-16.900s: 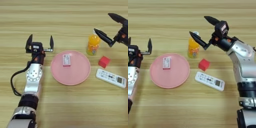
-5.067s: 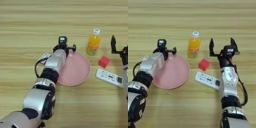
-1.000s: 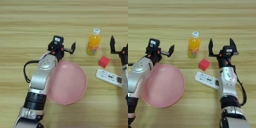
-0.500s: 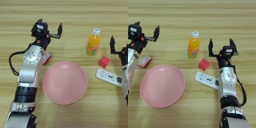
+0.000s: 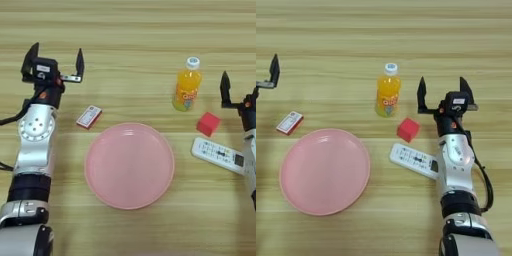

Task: Move the objects on the table

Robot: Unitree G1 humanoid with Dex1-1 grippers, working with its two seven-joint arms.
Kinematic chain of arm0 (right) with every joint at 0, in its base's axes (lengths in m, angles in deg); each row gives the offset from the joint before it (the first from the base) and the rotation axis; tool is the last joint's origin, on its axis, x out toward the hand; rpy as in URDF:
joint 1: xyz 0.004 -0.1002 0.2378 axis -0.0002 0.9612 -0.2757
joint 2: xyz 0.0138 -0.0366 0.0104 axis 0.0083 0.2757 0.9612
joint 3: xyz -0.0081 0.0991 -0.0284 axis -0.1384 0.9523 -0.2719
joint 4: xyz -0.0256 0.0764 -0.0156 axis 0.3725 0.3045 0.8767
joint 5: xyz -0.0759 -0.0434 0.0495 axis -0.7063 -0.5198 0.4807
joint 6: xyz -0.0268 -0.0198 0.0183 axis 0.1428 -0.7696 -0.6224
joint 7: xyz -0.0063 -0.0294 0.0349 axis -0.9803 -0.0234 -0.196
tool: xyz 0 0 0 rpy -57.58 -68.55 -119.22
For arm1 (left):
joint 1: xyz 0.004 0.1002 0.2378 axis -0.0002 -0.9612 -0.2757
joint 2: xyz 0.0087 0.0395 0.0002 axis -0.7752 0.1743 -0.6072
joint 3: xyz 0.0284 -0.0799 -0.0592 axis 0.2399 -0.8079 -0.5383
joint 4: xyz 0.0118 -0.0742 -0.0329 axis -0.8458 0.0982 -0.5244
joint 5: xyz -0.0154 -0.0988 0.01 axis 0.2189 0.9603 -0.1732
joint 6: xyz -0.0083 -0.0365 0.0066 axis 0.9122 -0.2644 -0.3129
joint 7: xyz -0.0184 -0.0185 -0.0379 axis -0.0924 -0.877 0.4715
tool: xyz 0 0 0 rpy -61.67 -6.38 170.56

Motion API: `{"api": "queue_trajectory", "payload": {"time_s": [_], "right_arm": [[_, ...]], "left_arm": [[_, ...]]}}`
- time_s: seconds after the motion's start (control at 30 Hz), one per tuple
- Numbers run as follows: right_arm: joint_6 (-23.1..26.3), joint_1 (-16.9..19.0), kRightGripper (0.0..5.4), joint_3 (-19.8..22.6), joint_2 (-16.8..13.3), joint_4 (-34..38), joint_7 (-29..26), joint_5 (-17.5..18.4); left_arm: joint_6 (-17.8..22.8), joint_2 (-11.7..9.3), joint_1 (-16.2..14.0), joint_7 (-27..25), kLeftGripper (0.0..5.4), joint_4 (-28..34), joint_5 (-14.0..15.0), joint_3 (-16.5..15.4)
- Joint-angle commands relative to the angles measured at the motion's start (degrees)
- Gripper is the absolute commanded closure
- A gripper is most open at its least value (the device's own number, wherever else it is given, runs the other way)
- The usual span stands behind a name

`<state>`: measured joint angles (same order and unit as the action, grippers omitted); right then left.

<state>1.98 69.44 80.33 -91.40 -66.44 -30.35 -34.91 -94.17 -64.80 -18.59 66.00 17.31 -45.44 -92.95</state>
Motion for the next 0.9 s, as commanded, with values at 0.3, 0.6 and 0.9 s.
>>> {"api": "queue_trajectory", "payload": {"time_s": [0.3, 0.6, 0.9], "right_arm": [[0.09, -1.40, 0.00, 0.47, -1.72, -0.75, -0.86, 0.53], [-0.13, -1.30, 0.00, 0.25, -1.85, -0.65, -0.77, 0.15], [-0.12, -0.87, 0.00, 0.08, -1.50, 0.10, -0.90, 0.18]], "left_arm": [[0.05, 0.53, 1.52, -14.01, 0.01, -10.08, 14.29, -3.58], [1.90, 0.67, 3.01, -3.15, 0.01, -15.09, 7.35, -3.15], [-1.12, 0.42, 2.53, 7.52, 0.01, -16.45, -3.59, 0.57]]}}
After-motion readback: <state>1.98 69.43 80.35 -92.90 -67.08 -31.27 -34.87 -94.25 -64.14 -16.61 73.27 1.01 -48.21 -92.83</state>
